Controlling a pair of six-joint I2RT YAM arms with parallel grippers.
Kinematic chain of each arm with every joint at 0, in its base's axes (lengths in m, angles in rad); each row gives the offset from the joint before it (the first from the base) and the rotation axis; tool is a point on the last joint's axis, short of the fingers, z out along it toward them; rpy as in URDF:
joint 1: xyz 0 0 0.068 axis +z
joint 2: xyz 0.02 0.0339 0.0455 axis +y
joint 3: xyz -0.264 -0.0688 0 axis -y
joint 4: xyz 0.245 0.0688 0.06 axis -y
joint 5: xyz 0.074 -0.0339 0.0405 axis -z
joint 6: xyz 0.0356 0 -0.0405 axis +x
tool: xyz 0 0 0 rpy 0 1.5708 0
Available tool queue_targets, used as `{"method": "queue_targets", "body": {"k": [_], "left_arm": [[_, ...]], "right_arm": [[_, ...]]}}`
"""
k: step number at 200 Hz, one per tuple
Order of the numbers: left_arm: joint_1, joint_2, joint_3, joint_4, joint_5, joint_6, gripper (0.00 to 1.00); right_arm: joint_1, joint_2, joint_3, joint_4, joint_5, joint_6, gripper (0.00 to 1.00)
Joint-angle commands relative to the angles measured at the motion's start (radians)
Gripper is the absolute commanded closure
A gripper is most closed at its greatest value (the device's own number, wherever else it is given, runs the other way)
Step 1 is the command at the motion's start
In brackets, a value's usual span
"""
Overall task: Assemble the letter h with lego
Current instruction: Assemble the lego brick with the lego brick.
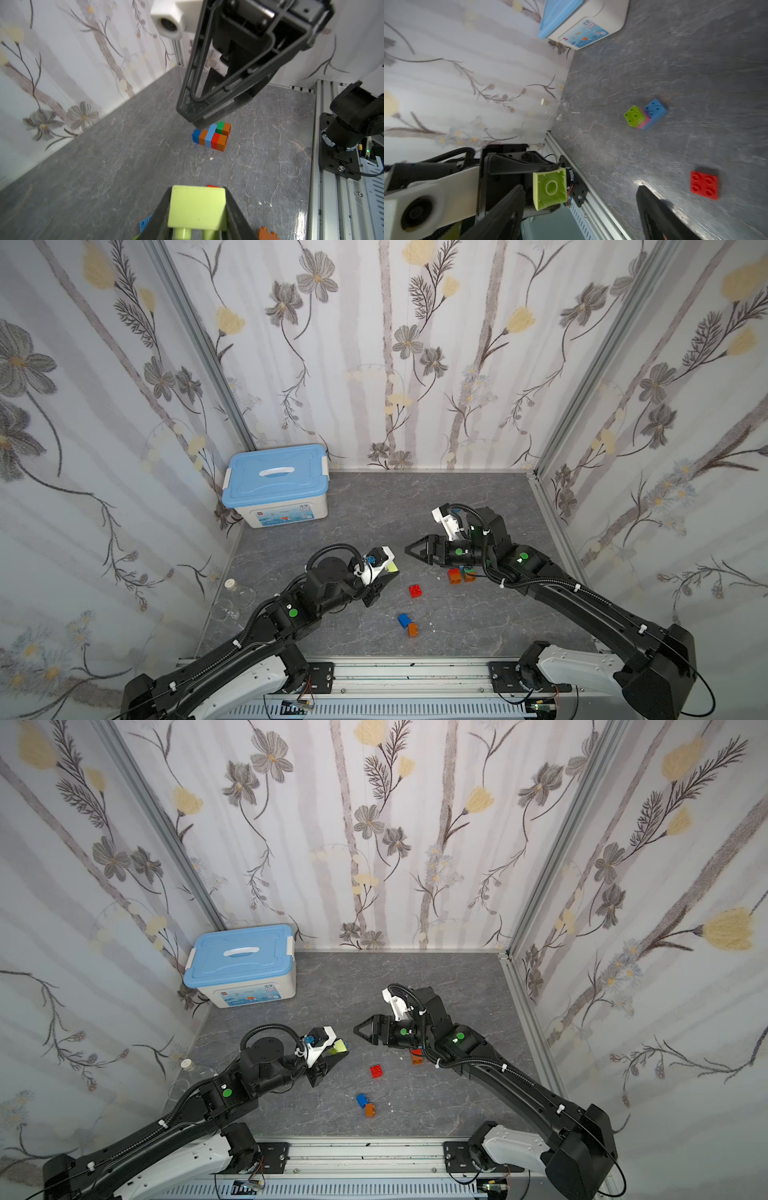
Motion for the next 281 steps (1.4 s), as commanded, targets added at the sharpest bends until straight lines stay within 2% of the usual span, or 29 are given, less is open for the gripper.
{"method": "queue_targets", "body": {"k": [1,19,38,85,107,139,186,222,281], "left_arm": [[0.0,0.096,0.09,-0.217,-0.074,-0.168,0.78],[0.0,0.209,0.192,-0.349,-0.074,-0.204,0.78],[-0.004,0.323,0.3,-0.459,-0.031,-0.181,0.74],[-0.054,0.645,0.561,-0.653,-0.057,-0.098,0.7],[-0.079,0.816,0.702,-0.774,-0.087,-0.075,0.72],[-0.088,1.006,0.868,-0.886,-0.066,-0.051,0.73],[-0.093,1.177,1.016,-0.993,-0.04,-0.013,0.71],[-0.093,1.238,1.049,-1.006,-0.01,-0.012,0.68],[-0.097,1.28,1.037,-0.999,-0.024,0.008,0.68]], "right_arm": [[-0.032,-0.003,0.026,-0.265,0.268,-0.057,0.14],[-0.079,-0.011,0.0,-0.281,0.293,-0.068,0.14],[-0.121,-0.027,-0.029,-0.279,0.31,-0.079,0.13],[-0.175,-0.085,-0.047,-0.318,0.399,-0.156,0.13],[-0.209,-0.122,-0.047,-0.355,0.395,-0.161,0.13],[-0.234,-0.205,-0.038,-0.394,0.396,-0.182,0.14],[-0.261,-0.337,-0.033,-0.465,0.551,-0.224,0.14],[-0.265,-0.433,-0.034,-0.487,0.7,-0.235,0.14],[-0.266,-0.51,-0.042,-0.445,0.719,-0.244,0.16]]}}
